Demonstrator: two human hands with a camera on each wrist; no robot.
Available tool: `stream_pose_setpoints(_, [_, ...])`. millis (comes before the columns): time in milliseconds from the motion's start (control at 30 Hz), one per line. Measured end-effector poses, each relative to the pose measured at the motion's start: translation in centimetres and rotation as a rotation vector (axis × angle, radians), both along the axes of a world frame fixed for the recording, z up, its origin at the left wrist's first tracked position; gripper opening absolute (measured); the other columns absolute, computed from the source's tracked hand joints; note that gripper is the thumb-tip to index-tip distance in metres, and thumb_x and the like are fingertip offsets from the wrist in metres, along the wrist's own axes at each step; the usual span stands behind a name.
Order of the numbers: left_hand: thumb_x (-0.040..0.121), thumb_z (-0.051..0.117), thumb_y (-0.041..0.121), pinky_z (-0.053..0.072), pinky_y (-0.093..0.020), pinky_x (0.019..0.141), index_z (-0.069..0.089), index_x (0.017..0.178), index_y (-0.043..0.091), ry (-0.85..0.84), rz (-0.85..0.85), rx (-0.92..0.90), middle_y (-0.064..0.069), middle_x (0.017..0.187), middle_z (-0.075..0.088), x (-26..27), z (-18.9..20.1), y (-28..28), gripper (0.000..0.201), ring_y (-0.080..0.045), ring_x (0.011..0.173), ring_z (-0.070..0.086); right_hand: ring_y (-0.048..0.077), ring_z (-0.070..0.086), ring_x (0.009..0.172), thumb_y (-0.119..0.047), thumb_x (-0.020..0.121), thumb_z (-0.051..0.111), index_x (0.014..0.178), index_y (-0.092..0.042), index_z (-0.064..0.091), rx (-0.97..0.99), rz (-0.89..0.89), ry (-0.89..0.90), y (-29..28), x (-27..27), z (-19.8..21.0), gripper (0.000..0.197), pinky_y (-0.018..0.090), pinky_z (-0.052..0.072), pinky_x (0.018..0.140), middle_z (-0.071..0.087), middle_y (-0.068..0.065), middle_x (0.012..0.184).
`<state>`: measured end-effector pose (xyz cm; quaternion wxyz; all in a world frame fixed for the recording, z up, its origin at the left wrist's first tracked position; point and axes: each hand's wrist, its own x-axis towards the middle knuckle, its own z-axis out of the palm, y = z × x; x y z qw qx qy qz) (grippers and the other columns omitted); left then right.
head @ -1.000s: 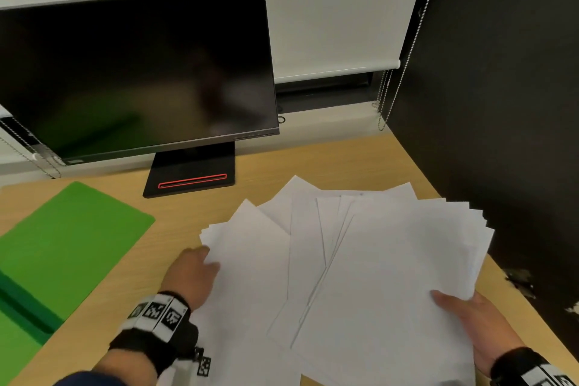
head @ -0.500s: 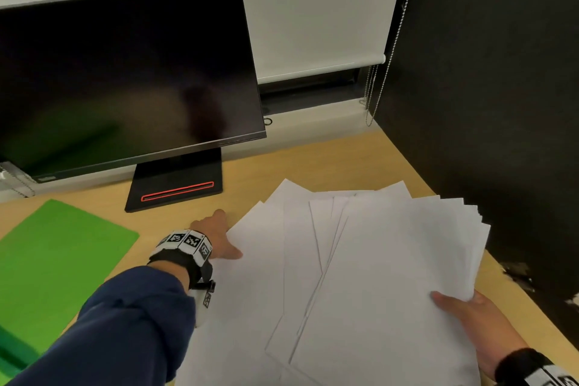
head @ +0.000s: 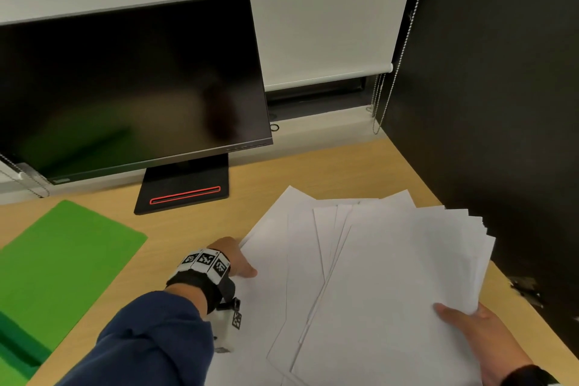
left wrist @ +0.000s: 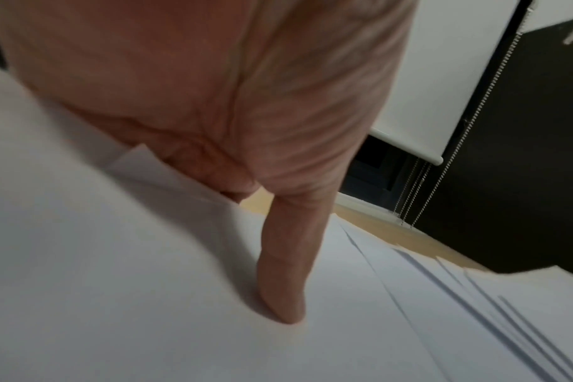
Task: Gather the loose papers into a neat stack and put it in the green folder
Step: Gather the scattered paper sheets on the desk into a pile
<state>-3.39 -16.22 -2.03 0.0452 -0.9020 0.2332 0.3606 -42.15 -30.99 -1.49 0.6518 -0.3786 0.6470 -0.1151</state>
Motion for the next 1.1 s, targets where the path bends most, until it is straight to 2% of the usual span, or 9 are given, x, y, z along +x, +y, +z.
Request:
stream_pose_setpoints(100, [0.070, 0.080, 0.050, 0.054, -0.034, 0.088, 0.058, 0.122, 0.013, -0.031, 0.052, -0.055, -0.005, 0.118, 0.063, -0.2, -0.1, 0.3, 0.067, -0.024, 0.105, 0.064, 0.045, 0.066, 0.097, -0.019, 0.086, 0.075, 0.109, -0.015, 0.061, 0.008, 0.007, -0.002, -0.2, -0.1, 0.0, 0.027, 0.049, 0.052, 0.075, 0.071, 0.022, 0.105])
stream_pose_setpoints(200, [0.068, 0.083, 0.045, 0.055, -0.037, 0.086, 0.042, 0.133, 0.011, -0.121, 0.108, -0.088, -0.010, 0.130, 0.051, -1.1, -0.1, 0.2, 0.084, -0.029, 0.112, 0.060, 0.046, 0.066, 0.100, -0.022, 0.085, 0.077, 0.117, -0.014, 0.060, 0.008, 0.006, 0.016, -0.2, -0.1, -0.3, 0.038, 0.059, 0.049, 0.098, 0.071, 0.022, 0.108])
stream_pose_setpoints(267, [0.070, 0.084, 0.038, 0.056, -0.037, 0.086, 0.036, 0.137, 0.010, -0.118, 0.118, -0.087, -0.010, 0.129, 0.056, -1.7, -0.3, 0.0, 0.087, -0.028, 0.110, 0.063, 0.046, 0.067, 0.102, -0.023, 0.083, 0.079, 0.121, -0.014, 0.059, 0.013, 0.015, 0.032, -0.2, -0.1, -0.4, 0.044, 0.063, 0.046, 0.103, 0.071, 0.023, 0.110])
stream_pose_setpoints(433, [0.072, 0.082, 0.039, 0.053, -0.034, 0.089, 0.050, 0.132, 0.011, -0.090, 0.072, -0.029, -0.005, 0.123, 0.062, -1.6, -0.4, -0.3, 0.074, -0.026, 0.110, 0.063, 0.047, 0.067, 0.102, -0.021, 0.084, 0.077, 0.117, -0.013, 0.060, 0.023, 0.012, 0.022, -0.2, -0.1, -0.3, 0.038, 0.064, 0.046, 0.102, 0.072, 0.023, 0.110])
stream_pose_setpoints(533, [0.072, 0.078, 0.049, 0.048, -0.037, 0.099, 0.045, 0.135, 0.016, -0.223, 0.019, 0.059, -0.008, 0.133, 0.046, -2.2, -0.3, -0.4, 0.079, -0.030, 0.122, 0.052, 0.047, 0.067, 0.101, -0.018, 0.085, 0.076, 0.112, -0.014, 0.062, 0.010, 0.012, -0.003, -0.1, -0.2, -0.3, 0.030, 0.064, 0.046, 0.102, 0.072, 0.024, 0.109])
stream_pose_setpoints(600, [0.071, 0.080, 0.043, 0.051, -0.037, 0.096, 0.038, 0.137, 0.015, -0.229, 0.060, 0.021, -0.009, 0.132, 0.045, -2.3, -0.7, -0.5, 0.082, -0.030, 0.120, 0.053, 0.047, 0.067, 0.101, -0.017, 0.085, 0.076, 0.110, -0.015, 0.062, 0.009, 0.012, -0.005, -0.2, -0.2, -0.4, 0.028, 0.064, 0.047, 0.101, 0.072, 0.024, 0.109])
stream_pose_setpoints(733, [0.073, 0.082, 0.028, 0.053, -0.033, 0.077, 0.033, 0.137, 0.010, -0.093, 0.109, -0.087, -0.004, 0.110, 0.055, -1.7, -1.0, -0.5, 0.082, -0.024, 0.094, 0.059, 0.048, 0.068, 0.101, -0.022, 0.082, 0.080, 0.114, -0.016, 0.062, 0.024, 0.002, 0.004, 0.0, -0.2, -0.3, 0.037, 0.065, 0.047, 0.101, 0.073, 0.024, 0.110])
stream_pose_setpoints(933, [0.066, 0.083, 0.046, 0.048, -0.041, 0.097, 0.040, 0.132, 0.018, -0.230, -0.006, -0.041, -0.007, 0.130, 0.040, -1.2, -0.4, -1.0, 0.084, -0.032, 0.124, 0.043, 0.048, 0.066, 0.101, -0.019, 0.085, 0.076, 0.106, -0.017, 0.061, 0.043, -0.007, -0.015, -0.1, -0.1, 0.0, 0.026, 0.065, 0.047, 0.100, 0.072, 0.023, 0.109])
stream_pose_setpoints(1100, [0.069, 0.086, 0.032, 0.054, -0.038, 0.090, 0.037, 0.133, 0.012, -0.086, 0.076, -0.098, -0.009, 0.124, 0.058, -0.5, -0.5, -1.4, 0.083, -0.029, 0.111, 0.062, 0.049, 0.067, 0.101, -0.020, 0.085, 0.077, 0.110, -0.019, 0.061, 0.050, -0.023, -0.026, 0.0, -0.1, 0.1, 0.030, 0.065, 0.047, 0.100, 0.073, 0.023, 0.110])
